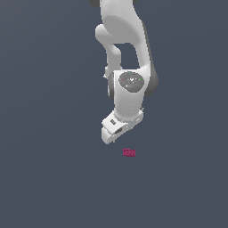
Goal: Pick up the object and move it to a goal position.
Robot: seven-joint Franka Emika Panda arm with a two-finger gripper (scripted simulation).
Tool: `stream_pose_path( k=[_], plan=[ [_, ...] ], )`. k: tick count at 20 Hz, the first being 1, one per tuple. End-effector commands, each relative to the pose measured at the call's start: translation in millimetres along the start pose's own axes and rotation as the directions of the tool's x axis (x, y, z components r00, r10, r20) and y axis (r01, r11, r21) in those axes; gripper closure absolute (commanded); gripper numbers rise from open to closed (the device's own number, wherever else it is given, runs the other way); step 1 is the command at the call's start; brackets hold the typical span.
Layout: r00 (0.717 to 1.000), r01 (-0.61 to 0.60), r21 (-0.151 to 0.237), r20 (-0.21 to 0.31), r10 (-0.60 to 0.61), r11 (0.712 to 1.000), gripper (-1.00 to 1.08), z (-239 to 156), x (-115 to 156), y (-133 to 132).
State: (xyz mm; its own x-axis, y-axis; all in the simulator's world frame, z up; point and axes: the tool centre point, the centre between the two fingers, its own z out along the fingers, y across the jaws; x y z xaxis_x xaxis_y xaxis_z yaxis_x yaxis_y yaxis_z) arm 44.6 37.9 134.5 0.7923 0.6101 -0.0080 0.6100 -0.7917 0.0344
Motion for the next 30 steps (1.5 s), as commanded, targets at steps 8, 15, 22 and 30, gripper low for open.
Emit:
stream_pose_path(
  k=[8,15,22,30],
  plan=[
    [0.959,0.282,0.008,0.000,-0.282,0.959,-0.92,23.0,20.5,-2.4],
    [0.882,0.472,0.014,-0.006,-0.472,0.882,-0.92,39.9,34.4,-4.4],
    [0.776,0.631,0.017,-0.017,-0.631,0.776,-0.92,56.0,46.8,-6.3],
    [0.681,0.732,0.017,-0.028,-0.731,0.681,-0.92,67.7,55.2,-7.6]
  ],
)
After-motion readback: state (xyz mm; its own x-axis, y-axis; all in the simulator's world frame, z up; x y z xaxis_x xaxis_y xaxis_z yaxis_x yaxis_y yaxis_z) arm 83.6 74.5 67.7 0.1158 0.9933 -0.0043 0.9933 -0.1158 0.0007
